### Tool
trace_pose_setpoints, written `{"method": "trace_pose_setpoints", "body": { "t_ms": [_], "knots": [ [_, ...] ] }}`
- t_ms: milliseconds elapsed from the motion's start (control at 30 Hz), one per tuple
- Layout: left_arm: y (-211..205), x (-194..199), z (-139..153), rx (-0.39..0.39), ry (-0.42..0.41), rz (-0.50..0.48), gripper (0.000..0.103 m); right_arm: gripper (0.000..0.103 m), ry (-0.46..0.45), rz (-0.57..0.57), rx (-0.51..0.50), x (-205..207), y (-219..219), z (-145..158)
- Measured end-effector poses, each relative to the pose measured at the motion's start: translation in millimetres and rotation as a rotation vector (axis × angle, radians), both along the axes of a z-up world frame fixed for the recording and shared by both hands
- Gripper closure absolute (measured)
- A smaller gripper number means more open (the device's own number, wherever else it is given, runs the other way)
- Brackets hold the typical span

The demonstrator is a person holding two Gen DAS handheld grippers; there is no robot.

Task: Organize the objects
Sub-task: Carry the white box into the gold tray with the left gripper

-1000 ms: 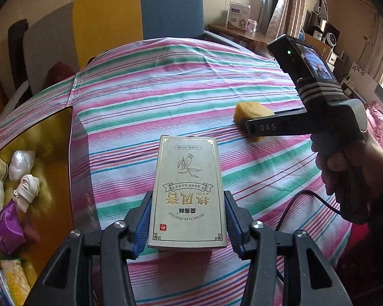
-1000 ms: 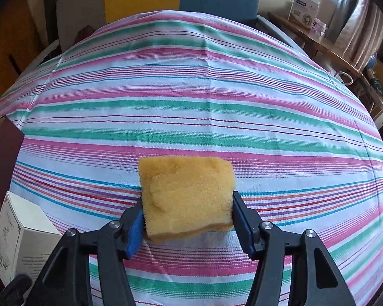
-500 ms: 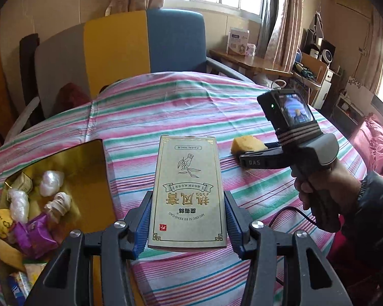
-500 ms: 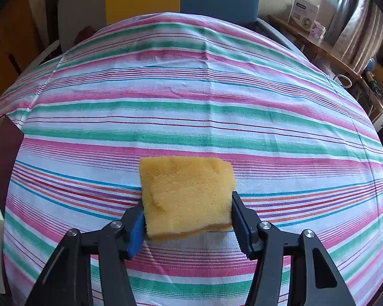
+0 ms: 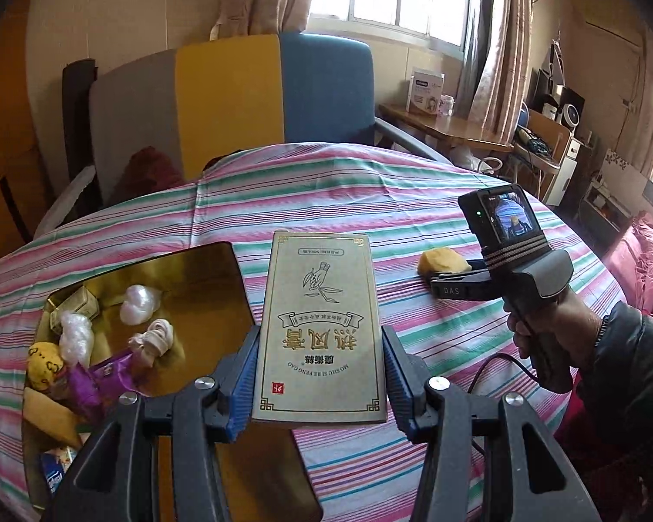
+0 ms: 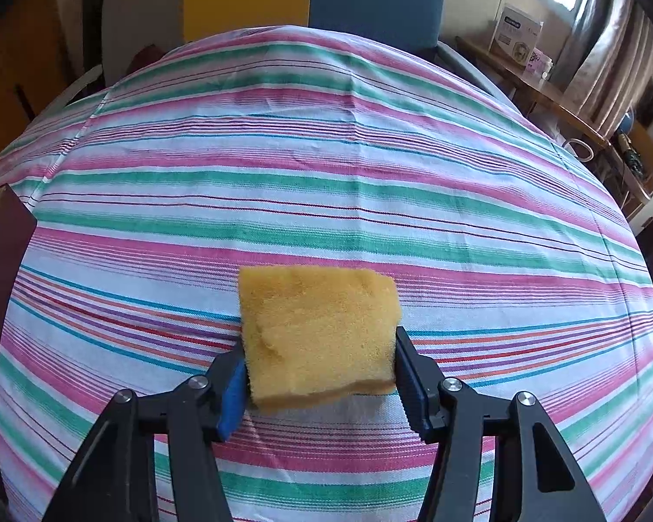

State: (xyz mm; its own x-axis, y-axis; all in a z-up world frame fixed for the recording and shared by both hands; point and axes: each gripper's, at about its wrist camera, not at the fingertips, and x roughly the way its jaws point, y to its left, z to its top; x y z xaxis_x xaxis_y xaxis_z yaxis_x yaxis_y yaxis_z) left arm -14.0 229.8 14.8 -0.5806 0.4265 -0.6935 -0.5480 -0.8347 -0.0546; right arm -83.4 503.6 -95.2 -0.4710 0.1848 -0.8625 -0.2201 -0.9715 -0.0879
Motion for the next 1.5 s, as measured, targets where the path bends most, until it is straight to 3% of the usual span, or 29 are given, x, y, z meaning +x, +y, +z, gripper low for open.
{"method": "trace_pose_setpoints", "body": {
  "t_ms": [500, 667, 767, 967, 1067, 1333, 1500],
  "knots": [
    [-35, -1, -3, 0.0, -0.014, 0.06, 0.051, 0.045, 0.003, 0.001, 0.033, 0, -5, -1],
    [-59, -7, -9, 0.013, -0.053, 0.1, 0.051, 0.045, 0.004, 0.005, 0.042, 1, -7, -1],
    [-86, -11, -13, 0.02, -0.071, 0.148, 0.051, 0.045, 0.004, 0.006, 0.045, 1, -6, -2],
    [-174, -22, -15, 0.075, -0.124, 0.336, 0.051, 0.045, 0.003, 0.008, 0.05, 1, -7, -3],
    [-202, -17, -21, 0.1, -0.16, 0.374, 0.051, 0.045, 0.0, 0.009, 0.055, 0, -7, -4],
    [-168, -12, -37, 0.118, -0.238, 0.248, 0.051, 0.045, -0.002, 0.008, 0.059, -2, -8, -4],
    [-144, -25, -63, 0.058, -0.293, 0.246, 0.051, 0.045, -0.004, 0.01, 0.063, -2, -9, -3]
  ]
}}
